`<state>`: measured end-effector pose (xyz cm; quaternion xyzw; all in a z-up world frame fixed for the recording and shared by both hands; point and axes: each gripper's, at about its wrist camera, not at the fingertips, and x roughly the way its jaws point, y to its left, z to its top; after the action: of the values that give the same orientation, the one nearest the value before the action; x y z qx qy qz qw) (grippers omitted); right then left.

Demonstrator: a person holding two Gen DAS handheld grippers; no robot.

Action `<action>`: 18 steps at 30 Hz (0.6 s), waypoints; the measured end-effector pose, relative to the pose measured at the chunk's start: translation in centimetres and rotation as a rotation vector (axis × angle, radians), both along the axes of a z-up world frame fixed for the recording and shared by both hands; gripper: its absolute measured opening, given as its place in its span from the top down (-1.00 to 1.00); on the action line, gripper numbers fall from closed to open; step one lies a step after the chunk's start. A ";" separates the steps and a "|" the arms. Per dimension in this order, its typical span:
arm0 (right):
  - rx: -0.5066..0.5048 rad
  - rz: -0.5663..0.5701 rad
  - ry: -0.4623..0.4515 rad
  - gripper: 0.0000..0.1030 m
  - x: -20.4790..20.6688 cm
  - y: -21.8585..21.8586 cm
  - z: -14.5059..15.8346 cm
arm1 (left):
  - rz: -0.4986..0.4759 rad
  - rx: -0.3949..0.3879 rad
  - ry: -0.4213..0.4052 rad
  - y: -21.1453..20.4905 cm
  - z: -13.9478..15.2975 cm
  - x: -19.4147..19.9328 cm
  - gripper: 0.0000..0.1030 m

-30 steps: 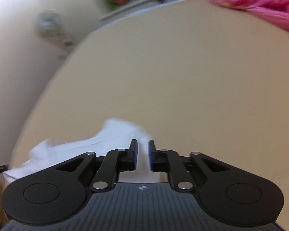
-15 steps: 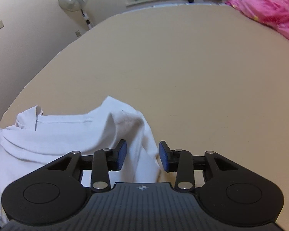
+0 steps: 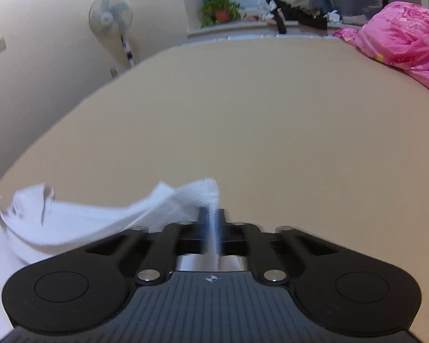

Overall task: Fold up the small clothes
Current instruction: 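Lift the hem with both grippers and fold it toward the collar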

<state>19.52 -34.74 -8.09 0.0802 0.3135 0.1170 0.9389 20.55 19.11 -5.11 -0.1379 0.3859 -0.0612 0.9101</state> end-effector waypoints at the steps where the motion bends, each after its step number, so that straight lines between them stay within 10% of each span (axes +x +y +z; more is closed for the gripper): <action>1: 0.027 -0.025 -0.019 0.95 0.0 -0.4 0.3 | 0.019 -0.001 -0.026 0.1 0.2 0.0 0.88; 5: 0.095 -0.143 -0.057 0.95 0.2 -1.9 0.9 | 0.076 0.041 -0.076 -0.1 0.6 0.3 0.89; 9: 0.086 -0.157 0.056 0.95 1.8 -2.2 -0.5 | 0.069 0.142 0.066 -0.8 -1.7 1.4 0.88; 18: 0.091 -0.190 -0.019 0.92 2.8 -1.6 0.1 | 0.115 0.109 -0.051 -0.4 -0.3 1.2 0.80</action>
<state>22.32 -36.35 -8.02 0.1510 0.2899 0.0425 0.9441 21.73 18.72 -5.44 -0.1086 0.3569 0.0088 0.9278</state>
